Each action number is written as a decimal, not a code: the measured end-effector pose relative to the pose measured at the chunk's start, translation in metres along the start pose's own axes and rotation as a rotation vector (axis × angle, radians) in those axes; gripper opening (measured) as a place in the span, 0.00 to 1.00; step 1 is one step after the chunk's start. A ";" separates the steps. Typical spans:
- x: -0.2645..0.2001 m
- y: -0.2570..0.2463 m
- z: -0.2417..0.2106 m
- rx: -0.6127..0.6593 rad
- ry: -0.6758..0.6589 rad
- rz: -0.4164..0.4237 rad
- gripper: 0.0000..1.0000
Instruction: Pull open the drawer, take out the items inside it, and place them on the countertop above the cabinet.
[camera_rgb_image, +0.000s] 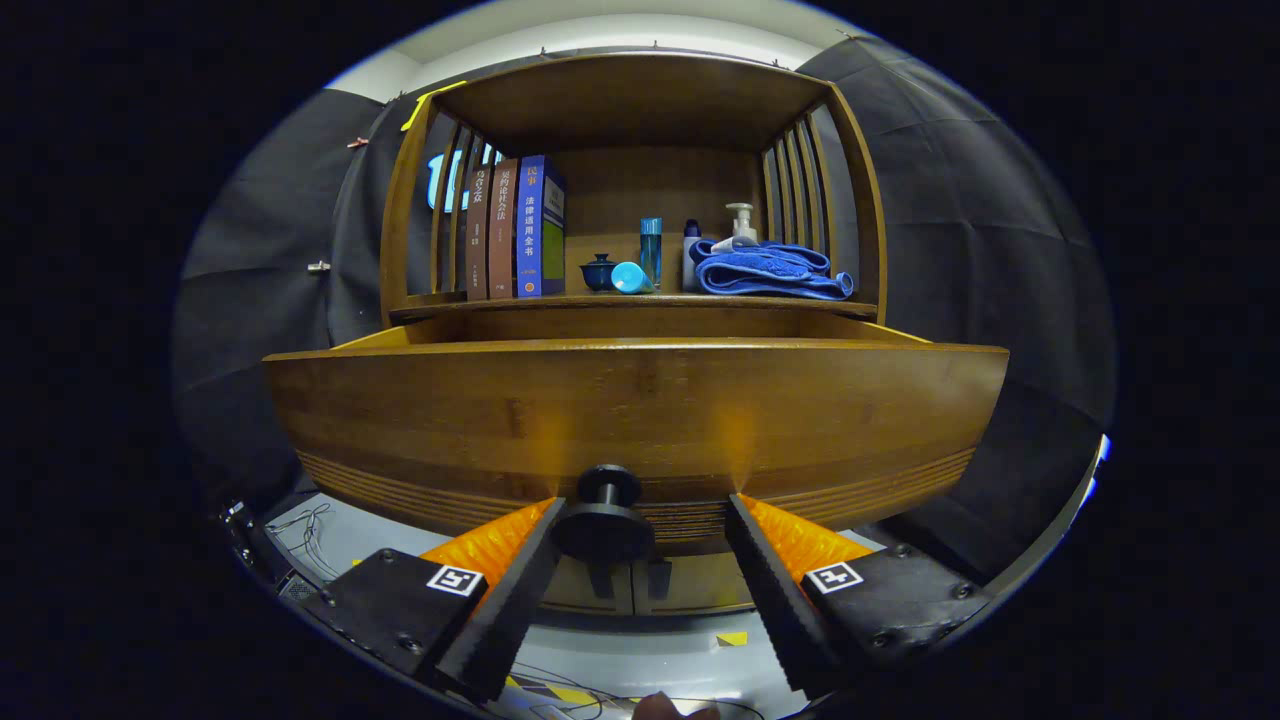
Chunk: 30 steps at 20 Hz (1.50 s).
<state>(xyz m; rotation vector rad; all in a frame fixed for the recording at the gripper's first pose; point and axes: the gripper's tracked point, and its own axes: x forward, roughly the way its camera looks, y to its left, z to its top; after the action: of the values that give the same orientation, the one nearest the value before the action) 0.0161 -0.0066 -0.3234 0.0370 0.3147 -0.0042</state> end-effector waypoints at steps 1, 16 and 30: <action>0.002 0.000 0.000 0.000 0.001 0.000 1.00; 0.108 0.005 0.032 -0.025 -0.037 -0.009 1.00; 0.151 0.011 0.042 -0.048 -0.046 -0.031 1.00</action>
<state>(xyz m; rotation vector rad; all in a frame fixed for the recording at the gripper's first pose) 0.1733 0.0028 -0.3295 -0.0152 0.2693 -0.0284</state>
